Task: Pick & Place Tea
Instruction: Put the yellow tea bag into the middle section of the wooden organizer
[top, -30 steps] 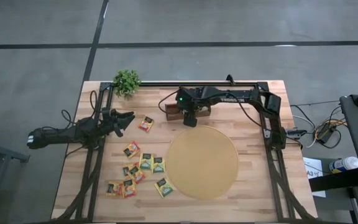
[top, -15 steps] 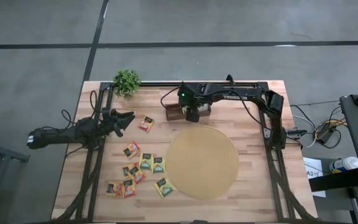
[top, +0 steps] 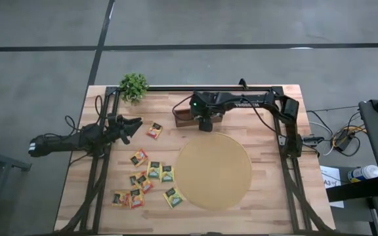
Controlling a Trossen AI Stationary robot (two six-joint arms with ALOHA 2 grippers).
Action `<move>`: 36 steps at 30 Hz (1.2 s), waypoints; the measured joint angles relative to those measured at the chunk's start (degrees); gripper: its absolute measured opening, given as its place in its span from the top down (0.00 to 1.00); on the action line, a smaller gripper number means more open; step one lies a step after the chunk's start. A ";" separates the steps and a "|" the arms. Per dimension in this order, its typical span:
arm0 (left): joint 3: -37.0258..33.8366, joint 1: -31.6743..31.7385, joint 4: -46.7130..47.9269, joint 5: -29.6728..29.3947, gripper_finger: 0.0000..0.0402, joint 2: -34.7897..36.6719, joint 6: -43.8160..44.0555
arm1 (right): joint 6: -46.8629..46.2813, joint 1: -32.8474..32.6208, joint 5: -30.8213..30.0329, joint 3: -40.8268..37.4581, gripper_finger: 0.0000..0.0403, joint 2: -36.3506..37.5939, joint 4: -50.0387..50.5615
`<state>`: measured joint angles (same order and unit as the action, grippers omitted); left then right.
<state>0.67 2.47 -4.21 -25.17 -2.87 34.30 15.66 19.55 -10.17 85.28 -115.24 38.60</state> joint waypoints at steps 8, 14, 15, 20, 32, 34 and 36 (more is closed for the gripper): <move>0.00 -0.01 0.00 0.00 0.57 0.00 0.02 | -7.39 0.11 -6.37 -2.17 0.52 0.00 -1.31; 0.00 0.00 0.00 0.00 0.57 0.00 0.00 | -6.32 -0.08 -6.29 -0.71 0.52 0.15 -0.60; 0.00 0.01 0.00 -0.02 0.57 0.00 0.00 | -5.07 -0.29 -6.13 -0.32 0.52 0.26 0.13; 0.00 -0.01 0.00 0.00 0.57 0.00 0.01 | -0.55 -0.90 -5.64 1.50 0.52 1.77 2.90; 0.00 0.00 0.00 -0.01 0.57 0.00 0.01 | 1.67 -0.26 -3.06 1.50 0.52 2.46 -1.74; 0.00 -0.01 0.00 0.00 0.57 0.00 0.00 | 2.13 -0.25 -3.05 1.50 0.52 1.73 -2.30; 0.00 -0.01 0.00 -0.02 0.57 0.00 0.00 | 2.58 -0.24 -3.05 1.48 0.52 0.64 -2.27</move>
<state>0.67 2.46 -4.21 -25.19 -2.87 34.30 18.24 19.31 -13.22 86.76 -114.60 36.32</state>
